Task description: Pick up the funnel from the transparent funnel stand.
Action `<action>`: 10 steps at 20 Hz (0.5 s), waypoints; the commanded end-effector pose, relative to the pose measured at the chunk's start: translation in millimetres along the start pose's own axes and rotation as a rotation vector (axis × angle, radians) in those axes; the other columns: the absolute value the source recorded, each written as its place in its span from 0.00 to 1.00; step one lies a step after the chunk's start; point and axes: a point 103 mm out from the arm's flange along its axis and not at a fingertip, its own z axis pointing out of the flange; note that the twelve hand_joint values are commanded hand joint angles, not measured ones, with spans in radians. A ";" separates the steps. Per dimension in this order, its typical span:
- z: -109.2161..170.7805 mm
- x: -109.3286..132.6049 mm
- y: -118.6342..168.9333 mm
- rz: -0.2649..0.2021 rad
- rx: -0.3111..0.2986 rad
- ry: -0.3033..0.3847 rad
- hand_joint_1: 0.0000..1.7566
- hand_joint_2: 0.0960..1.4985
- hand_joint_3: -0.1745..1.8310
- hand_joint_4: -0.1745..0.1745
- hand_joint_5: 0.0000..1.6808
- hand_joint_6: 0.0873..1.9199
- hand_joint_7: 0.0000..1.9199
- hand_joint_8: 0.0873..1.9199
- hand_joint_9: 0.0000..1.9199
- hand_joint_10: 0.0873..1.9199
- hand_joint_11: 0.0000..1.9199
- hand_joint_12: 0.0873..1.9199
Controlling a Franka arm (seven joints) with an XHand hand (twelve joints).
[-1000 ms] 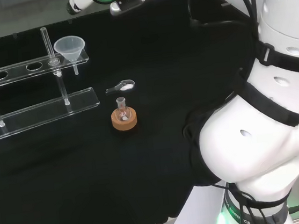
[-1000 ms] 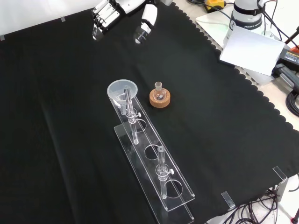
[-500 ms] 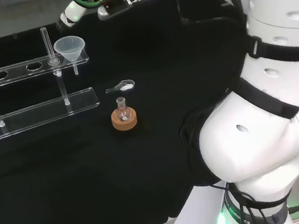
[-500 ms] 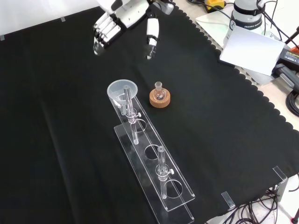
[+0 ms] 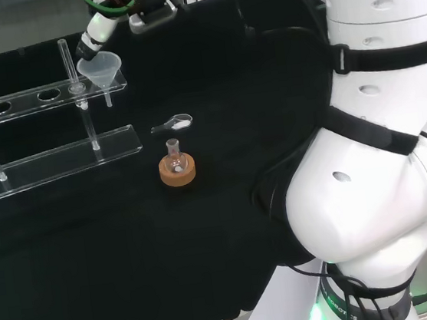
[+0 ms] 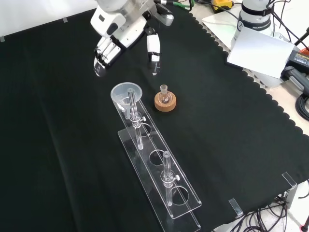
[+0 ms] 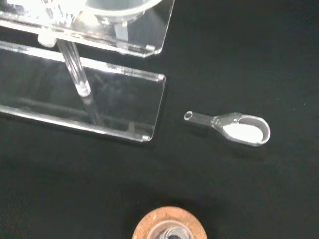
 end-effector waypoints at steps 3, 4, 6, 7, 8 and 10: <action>7.8 10.5 4.3 -0.018 0.059 -0.039 0.21 0.46 0.12 0.82 0.00 0.00 0.00 0.00 0.00 0.16 0.09 0.78; 8.2 11.9 4.8 -0.019 0.057 -0.045 0.22 0.46 0.12 0.83 0.00 0.00 0.00 0.00 0.00 0.15 0.09 0.78; 8.9 15.1 6.5 -0.017 0.056 -0.054 0.23 0.46 0.11 0.85 0.00 0.00 0.00 0.00 0.00 0.13 0.09 0.78; 9.4 16.2 7.4 -0.015 0.061 -0.060 0.23 0.46 0.11 0.85 0.00 0.00 0.00 0.00 0.00 0.13 0.09 0.78; 10.0 17.4 8.3 -0.013 0.059 -0.067 0.24 0.46 0.11 0.86 0.00 0.00 0.00 0.00 0.00 0.13 0.09 0.78; 11.1 20.0 10.7 -0.012 0.058 -0.080 0.25 0.46 0.11 0.86 0.00 0.00 0.00 0.00 0.00 0.12 0.09 0.78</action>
